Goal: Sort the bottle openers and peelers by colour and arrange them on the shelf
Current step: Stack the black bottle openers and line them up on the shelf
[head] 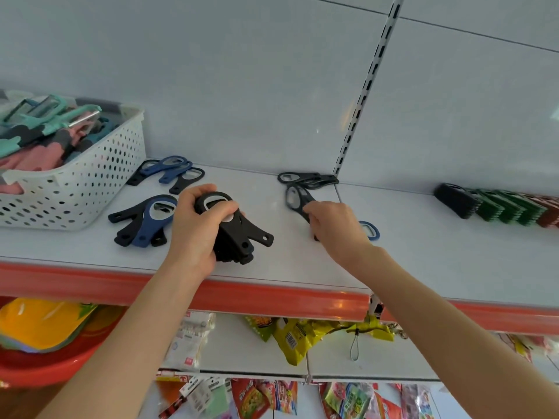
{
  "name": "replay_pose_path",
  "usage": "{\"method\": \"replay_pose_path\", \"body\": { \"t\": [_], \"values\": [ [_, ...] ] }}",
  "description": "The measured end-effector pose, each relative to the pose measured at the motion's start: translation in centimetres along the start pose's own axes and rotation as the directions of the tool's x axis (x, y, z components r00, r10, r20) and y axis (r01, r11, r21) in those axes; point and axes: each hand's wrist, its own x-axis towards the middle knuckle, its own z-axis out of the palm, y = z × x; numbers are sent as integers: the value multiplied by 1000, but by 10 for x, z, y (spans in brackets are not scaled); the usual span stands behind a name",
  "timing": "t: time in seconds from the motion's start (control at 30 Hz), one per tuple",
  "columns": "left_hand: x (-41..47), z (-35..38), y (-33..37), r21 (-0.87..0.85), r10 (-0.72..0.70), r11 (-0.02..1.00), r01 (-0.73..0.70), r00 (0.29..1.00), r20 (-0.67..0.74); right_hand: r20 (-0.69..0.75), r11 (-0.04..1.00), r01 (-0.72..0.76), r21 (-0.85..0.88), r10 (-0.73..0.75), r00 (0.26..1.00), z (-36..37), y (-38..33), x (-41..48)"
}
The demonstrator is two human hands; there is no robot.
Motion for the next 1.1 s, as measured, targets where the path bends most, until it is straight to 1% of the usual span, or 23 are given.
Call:
{"method": "replay_pose_path", "body": {
  "t": [0.03,0.07,0.1,0.17,0.2,0.23,0.27,0.3,0.37,0.47,0.5,0.53,0.57,0.6,0.67,0.7,0.73,0.8,0.83,0.9,0.97,1.0,1.1],
  "values": [
    [0,3,0,9,2,1000,-2,1000,-3,-67,983,-71,168,83,994,-3,4,0],
    [-1,7,-1,14,8,1000,-8,1000,-8,-112,924,-129,360,180,977,-7,7,-2],
    [-1,12,-2,12,13,1000,-13,1000,-14,-114,816,-167,553,273,955,-12,9,-3],
    [-2,25,-6,-2,15,1000,-15,999,-32,-31,526,-178,832,365,931,-21,11,-8],
    [-3,33,-8,-5,10,1000,-10,999,-43,9,397,-162,903,359,933,-26,12,-10],
    [-5,42,-10,-12,0,1000,-1,999,-51,37,312,-149,938,336,941,-31,13,-14],
    [-6,52,-13,-24,-10,1000,9,999,-50,61,274,-148,950,303,951,-37,15,-18],
    [-7,63,-16,-43,-17,999,15,999,-41,84,278,-158,948,261,962,-41,18,-23],
    [-12,87,-23,-78,-19,997,18,1000,-16,102,371,-165,914,184,978,-48,30,-31],
    [-22,126,-37,-73,30,997,-30,1000,1,5,579,-106,809,173,985,-55,56,-42],
    [-25,139,-41,-80,43,996,-43,999,-4,-19,605,-108,789,200,980,-56,66,-45],
    [-28,153,-45,-100,55,993,-55,998,-9,-1,597,-136,791,223,975,-57,77,-47],
    [-32,167,-49,-127,72,989,-73,997,-12,70,551,-187,814,227,971,-58,89,-49],
    [-36,181,-53,-148,93,985,-94,996,-14,177,459,-251,852,198,964,-60,100,-51],
    [-44,208,-63,-170,118,979,-117,993,-3,339,227,-348,910,78,937,-66,123,-57],
    [-48,220,-69,-174,112,979,-108,994,10,356,143,-357,923,34,934,-70,135,-60],
    [-50,230,-75,-172,99,981,-93,995,27,351,104,-351,931,21,936,-75,146,-61],
    [-53,246,-84,-124,98,988,-88,993,73,318,145,-322,936,48,947,-83,172,-63],
    [-53,251,-88,-71,116,992,-109,987,109,292,204,-300,932,66,954,-85,187,-64],
    [-52,255,-94,116,164,975,-190,965,204,210,409,-222,885,74,975,-89,216,-65],
    [-53,253,-102,351,173,891,-289,930,325,139,649,-135,749,45,989,-90,239,-67],
    [-55,252,-106,452,153,827,-333,909,388,133,726,-106,679,21,991,-88,248,-69],
    [-60,249,-120,634,83,637,-439,856,510,152,857,-58,512,-24,988,-70,262,-77]
  ]
}}
